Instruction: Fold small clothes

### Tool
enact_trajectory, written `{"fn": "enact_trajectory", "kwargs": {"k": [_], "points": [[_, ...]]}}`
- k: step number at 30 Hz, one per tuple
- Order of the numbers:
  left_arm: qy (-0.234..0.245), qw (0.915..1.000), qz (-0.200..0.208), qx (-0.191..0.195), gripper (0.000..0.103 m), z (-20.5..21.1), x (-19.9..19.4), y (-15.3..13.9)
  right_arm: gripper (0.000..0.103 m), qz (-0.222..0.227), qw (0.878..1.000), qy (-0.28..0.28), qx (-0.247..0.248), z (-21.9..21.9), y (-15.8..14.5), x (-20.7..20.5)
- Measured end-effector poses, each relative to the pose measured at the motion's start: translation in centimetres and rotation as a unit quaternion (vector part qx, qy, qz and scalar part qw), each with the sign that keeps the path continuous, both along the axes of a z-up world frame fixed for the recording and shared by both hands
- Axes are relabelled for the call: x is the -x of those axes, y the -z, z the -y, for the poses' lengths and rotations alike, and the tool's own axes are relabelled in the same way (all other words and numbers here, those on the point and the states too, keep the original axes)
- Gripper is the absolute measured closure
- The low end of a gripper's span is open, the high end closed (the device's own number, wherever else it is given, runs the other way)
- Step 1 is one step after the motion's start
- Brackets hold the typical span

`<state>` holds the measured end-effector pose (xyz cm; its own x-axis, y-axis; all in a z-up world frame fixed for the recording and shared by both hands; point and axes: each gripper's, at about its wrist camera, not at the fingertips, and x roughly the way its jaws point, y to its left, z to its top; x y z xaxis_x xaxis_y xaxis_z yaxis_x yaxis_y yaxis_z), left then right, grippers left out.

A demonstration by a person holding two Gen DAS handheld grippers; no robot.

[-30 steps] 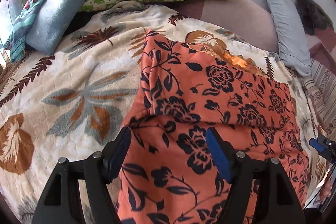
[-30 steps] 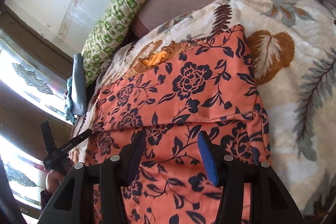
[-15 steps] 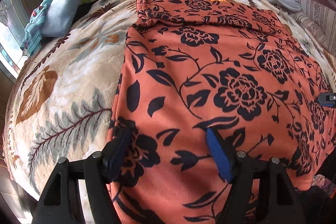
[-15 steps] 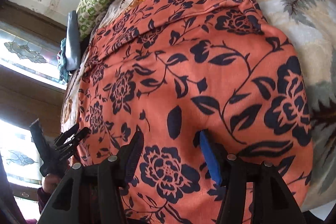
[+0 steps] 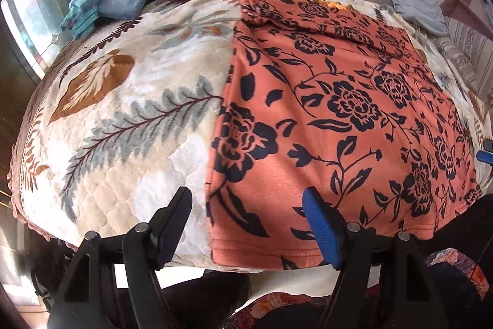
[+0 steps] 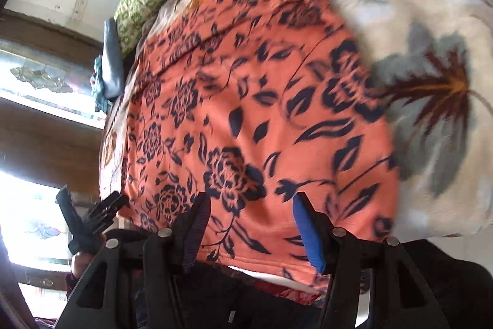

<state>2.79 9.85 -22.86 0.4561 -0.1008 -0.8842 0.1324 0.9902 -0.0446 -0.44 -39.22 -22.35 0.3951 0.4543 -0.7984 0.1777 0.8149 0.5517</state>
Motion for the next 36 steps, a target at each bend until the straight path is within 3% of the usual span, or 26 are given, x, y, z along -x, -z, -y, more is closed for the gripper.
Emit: {"fn": "enact_trajectory", "kwargs": {"k": [2, 5, 8, 11, 12, 13, 16, 18, 19, 20, 22, 23, 30, 33, 35, 36], "points": [[-0.025, 0.9995, -0.013, 0.017, 0.021, -1.2, -0.1, 0.3, 0.027, 0.006, 0.999, 0.04, 0.019, 2.5, -0.9, 1.1], [-0.028, 0.9982, -0.047, 0.022, 0.021, -1.6, -0.4, 1.7, 0.026, -0.019, 0.998, 0.063, 0.015, 4.8, -0.3, 2.3], [-0.03, 0.9982, -0.05, 0.014, 0.021, -1.4, 0.0, 2.4, 0.026, -0.057, 0.996, 0.073, 0.012, 5.4, 1.6, 3.0], [-0.024, 0.9976, -0.052, 0.039, 0.021, -1.4, -0.2, 2.7, 0.026, -0.067, 0.995, 0.073, 0.005, 4.8, 3.2, 3.4], [-0.017, 0.9973, -0.053, 0.047, 0.024, -1.3, -0.2, 2.9, 0.026, -0.068, 0.995, 0.073, 0.003, 4.6, 3.5, 3.4], [-0.008, 0.9973, -0.054, 0.05, 0.037, -1.0, -0.2, 3.0, 0.026, -0.07, 0.995, 0.071, 0.002, 4.3, 3.9, 3.4], [0.014, 0.9989, -0.04, 0.02, 0.056, 0.1, -0.3, 3.1, 0.027, -0.071, 0.996, 0.061, -0.001, 2.8, 4.8, 3.5], [0.026, 0.9986, -0.038, 0.026, 0.073, 0.0, -0.3, 2.9, 0.038, -0.088, 0.995, 0.05, 0.002, 1.7, 5.9, 3.5], [0.028, 0.9983, -0.04, 0.032, 0.081, -0.2, -0.5, 2.9, 0.059, -0.108, 0.993, 0.041, 0.014, 1.1, 6.7, 3.5], [0.026, 0.9979, -0.043, 0.041, 0.085, -0.5, -0.5, 2.8, 0.072, -0.119, 0.992, 0.033, 0.038, 0.5, 7.1, 3.6], [0.019, 0.9963, -0.052, 0.065, 0.089, -1.6, -0.3, 2.8, 0.078, -0.108, 0.992, 0.029, 0.056, 0.0, 6.8, 4.1], [0.016, 0.9954, -0.056, 0.077, 0.089, -2.1, -0.2, 2.9, 0.09, -0.103, 0.993, 0.031, 0.057, 0.0, 6.5, 4.4], [-0.011, 0.9941, -0.059, 0.091, 0.086, -4.2, 0.7, 2.4, 0.093, -0.099, 0.993, 0.045, 0.052, 1.3, 5.9, 5.5], [-0.03, 0.9933, -0.056, 0.096, 0.066, -4.8, 0.9, 2.3, 0.093, -0.099, 0.993, 0.044, 0.052, 1.5, 5.9, 5.0], [-0.037, 0.9928, -0.058, 0.098, 0.034, -4.9, 0.9, 2.3, 0.093, -0.098, 0.993, 0.045, 0.045, 1.7, 5.9, 4.9], [-0.034, 0.9921, -0.064, 0.103, 0.032, -4.6, 0.8, 2.5, 0.093, -0.097, 0.993, 0.047, 0.039, 1.8, 6.0, 4.9]]}}
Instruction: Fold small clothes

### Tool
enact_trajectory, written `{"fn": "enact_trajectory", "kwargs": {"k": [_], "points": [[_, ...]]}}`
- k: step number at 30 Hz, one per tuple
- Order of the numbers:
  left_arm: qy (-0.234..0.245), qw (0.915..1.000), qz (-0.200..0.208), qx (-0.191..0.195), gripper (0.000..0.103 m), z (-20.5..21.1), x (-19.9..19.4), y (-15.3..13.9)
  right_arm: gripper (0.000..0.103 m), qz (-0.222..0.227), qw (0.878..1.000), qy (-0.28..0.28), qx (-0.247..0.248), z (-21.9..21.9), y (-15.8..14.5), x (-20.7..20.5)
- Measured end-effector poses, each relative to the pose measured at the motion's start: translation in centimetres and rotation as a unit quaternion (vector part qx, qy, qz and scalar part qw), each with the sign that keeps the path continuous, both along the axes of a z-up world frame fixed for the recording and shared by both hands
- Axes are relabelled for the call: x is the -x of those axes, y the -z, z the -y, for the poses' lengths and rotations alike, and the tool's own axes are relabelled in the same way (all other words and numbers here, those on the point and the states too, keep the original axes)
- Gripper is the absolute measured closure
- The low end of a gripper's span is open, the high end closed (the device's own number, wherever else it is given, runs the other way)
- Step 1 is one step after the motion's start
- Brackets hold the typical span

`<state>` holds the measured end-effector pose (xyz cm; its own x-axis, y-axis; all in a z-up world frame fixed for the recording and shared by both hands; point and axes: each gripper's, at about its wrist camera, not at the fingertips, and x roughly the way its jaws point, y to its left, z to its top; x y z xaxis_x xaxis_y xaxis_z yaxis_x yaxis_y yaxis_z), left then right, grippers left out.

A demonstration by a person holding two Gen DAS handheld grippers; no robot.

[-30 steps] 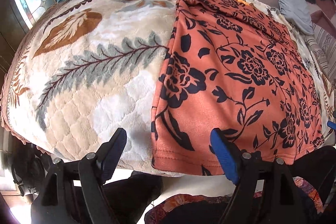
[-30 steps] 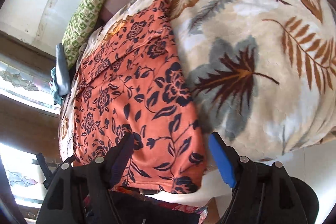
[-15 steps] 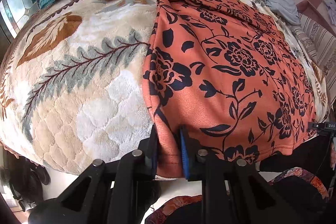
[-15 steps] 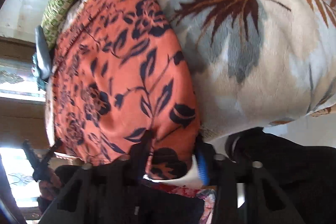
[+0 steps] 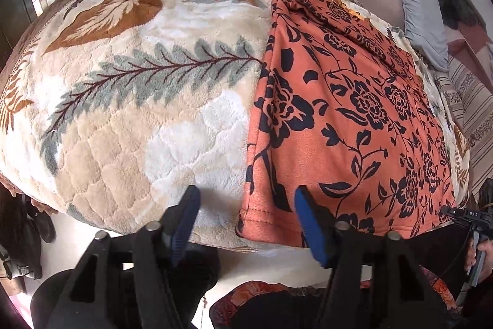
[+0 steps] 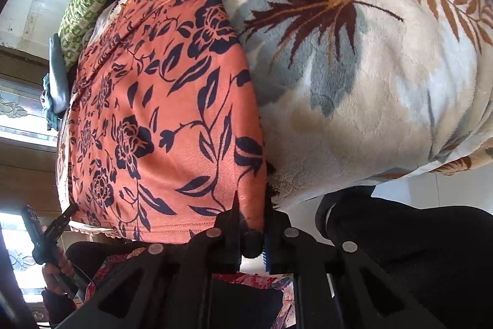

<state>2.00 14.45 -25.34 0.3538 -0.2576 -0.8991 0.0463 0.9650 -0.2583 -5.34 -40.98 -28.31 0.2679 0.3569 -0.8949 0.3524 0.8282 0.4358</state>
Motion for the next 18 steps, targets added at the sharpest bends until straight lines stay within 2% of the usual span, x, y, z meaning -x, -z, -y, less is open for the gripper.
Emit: {"fn": "enact_trajectory", "kwargs": {"k": [3, 5, 6, 7, 10, 12, 15, 18], "points": [[0.028, 0.9993, 0.004, 0.023, 0.035, 1.7, -0.1, 0.4, 0.093, 0.003, 1.0, 0.001, -0.01, 0.0, 0.1, 0.0], [0.054, 0.9985, 0.012, 0.001, 0.093, 3.0, -0.1, 0.5, 0.093, 0.015, 1.0, -0.003, -0.011, -0.3, -0.2, -0.1], [0.062, 0.9979, 0.012, -0.015, 0.092, 3.5, -0.3, 0.7, 0.093, 0.024, 1.0, -0.003, -0.015, -0.4, -0.5, -0.1], [0.064, 0.9979, 0.009, -0.012, 0.093, 3.4, -0.4, 0.6, 0.093, 0.039, 0.999, -0.004, -0.022, -0.5, -1.1, -0.1], [0.06, 0.998, 0.005, 0.021, 0.095, 2.4, -0.8, 0.2, 0.093, 0.096, 0.995, -0.01, -0.026, -0.4, -3.6, -0.3], [0.051, 0.9966, 0.006, 0.065, 0.095, 1.4, -1.1, -0.5, 0.093, 0.129, 0.991, -0.01, -0.035, -0.1, -5.4, -0.5], [0.053, 0.9896, 0.029, 0.131, 0.095, 0.3, -1.6, -2.8, 0.093, 0.171, 0.983, -0.003, -0.061, 0.7, -7.7, -1.0], [0.051, 0.9762, 0.061, 0.202, 0.095, -0.8, -2.4, -5.8, 0.093, 0.206, 0.974, 0.007, -0.093, 1.4, -9.7, -1.7]]}}
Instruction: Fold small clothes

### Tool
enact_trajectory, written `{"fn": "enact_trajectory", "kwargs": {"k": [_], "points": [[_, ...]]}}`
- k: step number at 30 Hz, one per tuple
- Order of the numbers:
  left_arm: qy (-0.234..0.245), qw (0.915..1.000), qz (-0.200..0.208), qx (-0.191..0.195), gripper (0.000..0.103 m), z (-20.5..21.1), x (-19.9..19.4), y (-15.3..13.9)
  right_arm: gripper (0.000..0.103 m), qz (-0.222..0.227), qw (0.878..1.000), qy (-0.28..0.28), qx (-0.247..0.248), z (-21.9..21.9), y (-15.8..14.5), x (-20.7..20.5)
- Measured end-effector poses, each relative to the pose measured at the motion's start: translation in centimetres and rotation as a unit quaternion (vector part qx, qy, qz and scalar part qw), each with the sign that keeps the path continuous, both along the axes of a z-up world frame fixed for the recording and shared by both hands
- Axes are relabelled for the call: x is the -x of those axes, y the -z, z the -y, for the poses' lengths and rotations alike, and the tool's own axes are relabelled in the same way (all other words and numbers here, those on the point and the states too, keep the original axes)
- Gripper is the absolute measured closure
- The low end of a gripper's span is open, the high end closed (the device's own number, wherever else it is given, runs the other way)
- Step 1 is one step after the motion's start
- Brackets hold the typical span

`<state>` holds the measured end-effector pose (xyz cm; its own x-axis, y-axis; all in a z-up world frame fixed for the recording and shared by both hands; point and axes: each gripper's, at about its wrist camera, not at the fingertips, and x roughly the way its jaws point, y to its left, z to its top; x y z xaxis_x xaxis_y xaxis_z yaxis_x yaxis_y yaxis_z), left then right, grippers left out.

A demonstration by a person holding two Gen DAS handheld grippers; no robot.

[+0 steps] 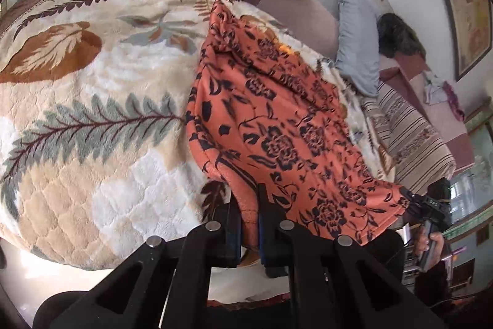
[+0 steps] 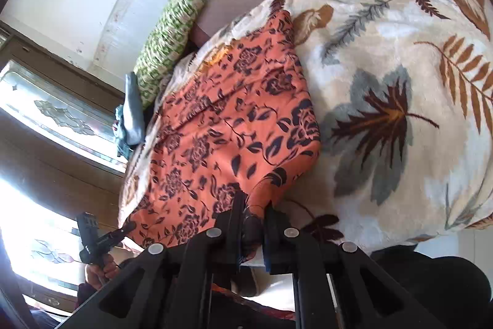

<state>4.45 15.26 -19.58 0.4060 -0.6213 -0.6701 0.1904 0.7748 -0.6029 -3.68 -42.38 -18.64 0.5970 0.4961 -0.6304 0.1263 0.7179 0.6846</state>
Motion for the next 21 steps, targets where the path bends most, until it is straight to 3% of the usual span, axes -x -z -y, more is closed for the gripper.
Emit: {"fn": "enact_trajectory", "kwargs": {"k": [6, 9, 16, 21], "points": [[-0.028, 0.9944, 0.046, 0.092, 0.095, -0.8, -4.6, -4.8, 0.093, 0.097, 0.989, 0.044, -0.101, 2.1, -3.0, -2.0], [-0.04, 0.9926, 0.055, 0.101, 0.095, -0.4, -8.5, -6.1, 0.093, 0.115, 0.98, 0.072, -0.144, 3.7, -3.1, -4.8], [-0.061, 0.9935, 0.014, 0.095, 0.095, 1.5, -20.7, -4.9, 0.093, 0.104, 0.973, 0.126, -0.161, 8.0, -2.0, -16.1], [-0.068, 0.9955, -0.016, 0.063, 0.095, 4.1, -29.4, -2.3, 0.093, 0.054, 0.976, 0.146, -0.151, 9.9, 1.3, -26.4]]}}
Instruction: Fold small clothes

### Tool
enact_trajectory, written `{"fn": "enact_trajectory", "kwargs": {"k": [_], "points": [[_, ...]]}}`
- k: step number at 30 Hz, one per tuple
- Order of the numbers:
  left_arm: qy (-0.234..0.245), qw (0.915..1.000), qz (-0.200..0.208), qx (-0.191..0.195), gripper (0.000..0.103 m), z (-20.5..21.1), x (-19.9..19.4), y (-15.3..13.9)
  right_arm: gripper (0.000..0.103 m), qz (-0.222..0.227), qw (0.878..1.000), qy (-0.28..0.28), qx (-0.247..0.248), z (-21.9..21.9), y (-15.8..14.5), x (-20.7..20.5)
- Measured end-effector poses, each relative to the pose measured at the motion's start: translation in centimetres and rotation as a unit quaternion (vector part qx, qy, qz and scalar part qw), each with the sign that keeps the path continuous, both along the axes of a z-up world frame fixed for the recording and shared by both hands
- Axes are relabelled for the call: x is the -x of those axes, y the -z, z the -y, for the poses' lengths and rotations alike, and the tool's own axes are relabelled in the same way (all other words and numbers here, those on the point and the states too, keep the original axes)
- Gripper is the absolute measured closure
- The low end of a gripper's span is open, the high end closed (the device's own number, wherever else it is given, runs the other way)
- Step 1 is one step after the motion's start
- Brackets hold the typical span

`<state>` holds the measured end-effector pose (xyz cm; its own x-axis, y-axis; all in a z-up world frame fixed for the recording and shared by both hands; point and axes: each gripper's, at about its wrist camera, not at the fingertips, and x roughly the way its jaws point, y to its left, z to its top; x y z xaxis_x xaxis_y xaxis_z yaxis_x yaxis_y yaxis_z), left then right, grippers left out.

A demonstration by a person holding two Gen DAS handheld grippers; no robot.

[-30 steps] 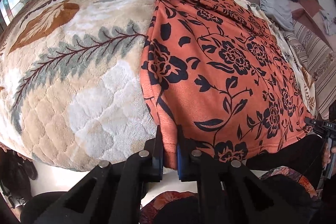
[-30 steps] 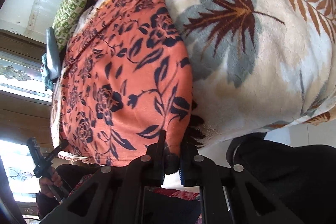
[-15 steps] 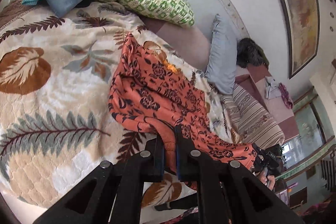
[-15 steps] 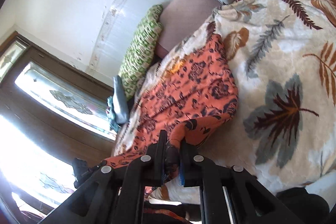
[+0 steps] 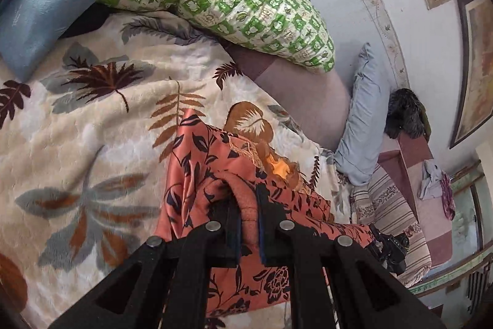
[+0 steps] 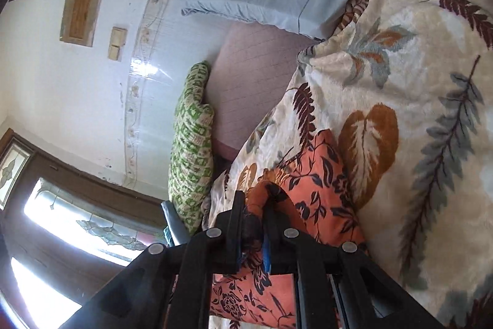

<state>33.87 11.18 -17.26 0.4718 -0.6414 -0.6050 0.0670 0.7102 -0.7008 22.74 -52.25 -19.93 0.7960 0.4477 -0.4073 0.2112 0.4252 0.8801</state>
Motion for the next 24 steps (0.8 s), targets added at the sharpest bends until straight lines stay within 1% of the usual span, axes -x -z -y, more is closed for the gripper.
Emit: {"fn": "enact_trajectory", "kwargs": {"k": [1, 3, 7, 9, 11, 13, 15, 16, 18, 19, 20, 21, 22, 23, 24], "points": [[-0.001, 1.0, -0.008, -0.002, 0.095, 0.4, -1.6, 0.7, 0.093, -0.014, 1.0, 0.005, -0.001, 0.3, 1.1, -1.9], [-0.008, 0.9995, -0.023, -0.019, 0.095, 1.2, -4.5, 2.2, 0.093, -0.036, 0.999, 0.01, -0.011, 0.9, 3.1, -5.4], [-0.019, 0.9982, -0.047, -0.031, 0.095, 1.9, -8.4, 5.2, 0.093, -0.068, 0.997, 0.025, -0.018, 1.3, 7.0, -10.6], [-0.025, 0.9973, -0.062, -0.031, 0.094, 1.9, -9.6, 6.6, 0.091, -0.098, 0.993, 0.04, -0.043, 1.6, 9.5, -12.0], [-0.037, 0.9966, -0.066, -0.031, 0.093, 1.7, -10.1, 7.7, 0.091, -0.11, 0.991, 0.041, -0.065, 1.9, 11.5, -12.8], [-0.045, 0.9966, -0.065, -0.025, 0.093, 1.5, -10.0, 8.4, 0.091, -0.102, 0.99, 0.038, -0.087, 2.4, 12.7, -13.0], [-0.056, 0.997, -0.053, -0.009, 0.092, 1.2, -9.5, 8.2, 0.091, -0.083, 0.989, 0.046, -0.111, 3.1, 13.0, -12.3], [-0.062, 0.9972, -0.042, 0.0, 0.09, 1.0, -9.2, 7.8, 0.091, -0.071, 0.99, 0.047, -0.115, 3.4, 12.7, -11.8], [-0.084, 0.9963, -0.012, 0.01, 0.078, 0.3, -8.4, 6.6, 0.091, -0.051, 0.991, 0.051, -0.11, 4.2, 11.8, -10.6], [-0.111, 0.9938, 0.002, 0.008, 0.054, -0.4, -8.0, 5.9, 0.088, -0.046, 0.991, 0.07, -0.1, 4.9, 11.2, -9.7], [-0.142, 0.9897, 0.015, 0.011, 0.038, -1.1, -7.2, 5.1, 0.082, -0.042, 0.99, 0.088, -0.101, 5.7, 10.6, -8.6], [-0.165, 0.9855, 0.029, 0.024, 0.038, -1.9, -6.3, 4.3, 0.076, -0.033, 0.988, 0.1, -0.109, 6.4, 10.1, -7.6], [-0.172, 0.9838, 0.039, 0.035, 0.038, -2.3, -5.4, 3.5, 0.047, -0.025, 0.987, 0.112, -0.111, 7.1, 9.2, -6.5], [-0.166, 0.9844, 0.047, 0.035, 0.037, -2.3, -4.7, 2.7, 0.024, -0.023, 0.987, 0.129, -0.092, 7.4, 8.0, -5.3], [-0.158, 0.9857, 0.053, 0.021, 0.037, -1.9, -3.8, 1.8, 0.024, -0.018, 0.99, 0.13, -0.06, 7.4, 6.5, -4.4]]}}
